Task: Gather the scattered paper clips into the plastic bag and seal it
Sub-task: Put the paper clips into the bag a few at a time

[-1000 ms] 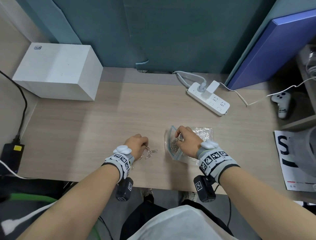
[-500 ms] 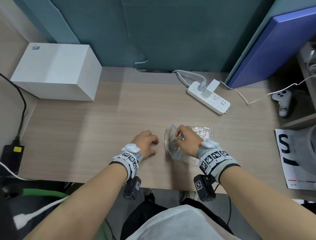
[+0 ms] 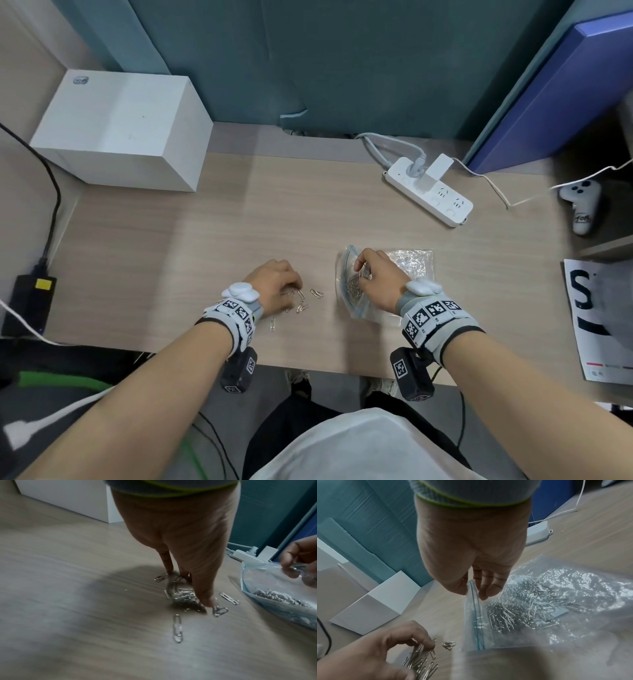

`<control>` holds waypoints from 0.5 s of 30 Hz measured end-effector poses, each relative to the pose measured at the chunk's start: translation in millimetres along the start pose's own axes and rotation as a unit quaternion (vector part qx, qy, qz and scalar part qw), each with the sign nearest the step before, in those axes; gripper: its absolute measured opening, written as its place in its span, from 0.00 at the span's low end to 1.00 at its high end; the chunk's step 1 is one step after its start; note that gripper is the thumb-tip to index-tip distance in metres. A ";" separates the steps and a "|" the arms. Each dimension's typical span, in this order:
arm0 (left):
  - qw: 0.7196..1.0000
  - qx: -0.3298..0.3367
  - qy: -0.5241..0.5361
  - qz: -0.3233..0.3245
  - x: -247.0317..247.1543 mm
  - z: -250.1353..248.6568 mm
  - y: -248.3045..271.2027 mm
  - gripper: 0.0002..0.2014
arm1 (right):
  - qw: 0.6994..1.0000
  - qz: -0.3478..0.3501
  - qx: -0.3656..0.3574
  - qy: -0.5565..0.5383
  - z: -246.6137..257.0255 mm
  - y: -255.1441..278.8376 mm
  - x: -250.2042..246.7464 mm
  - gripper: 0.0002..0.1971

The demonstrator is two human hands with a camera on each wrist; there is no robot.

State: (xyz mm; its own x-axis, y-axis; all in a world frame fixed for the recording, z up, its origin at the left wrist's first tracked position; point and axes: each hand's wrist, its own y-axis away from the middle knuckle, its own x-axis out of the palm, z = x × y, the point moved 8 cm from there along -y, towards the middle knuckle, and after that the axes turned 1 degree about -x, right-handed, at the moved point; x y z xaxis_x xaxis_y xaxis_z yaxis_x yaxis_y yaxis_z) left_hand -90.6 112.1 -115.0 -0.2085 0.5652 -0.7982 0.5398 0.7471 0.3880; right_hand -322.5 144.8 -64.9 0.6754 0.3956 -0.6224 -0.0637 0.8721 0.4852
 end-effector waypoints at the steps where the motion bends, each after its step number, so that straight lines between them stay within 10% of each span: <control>1: 1.000 0.004 -0.023 0.017 0.8 3.6 5.7 0.26 | 1.000 0.001 0.000 0.002 0.5 -1.0 0.5 0.09; 6: 0.995 0.007 -0.086 0.039 -1.1 11.5 29.4 0.42 | 1.000 0.006 -0.011 -0.002 9.2 -3.4 4.3 0.08; 15: 0.982 -0.115 0.096 -0.119 -6.1 27.8 35.2 0.19 | 1.000 0.009 -0.013 -0.005 14.6 0.1 2.4 0.09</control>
State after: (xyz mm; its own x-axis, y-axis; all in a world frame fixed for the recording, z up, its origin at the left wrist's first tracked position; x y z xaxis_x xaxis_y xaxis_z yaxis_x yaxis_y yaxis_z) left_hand -47.7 125.2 -109.3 -0.4687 0.4045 -0.7853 0.2636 0.9125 0.3127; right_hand -310.1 141.7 -57.3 0.6806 0.4087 -0.6081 -0.0941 0.8719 0.4806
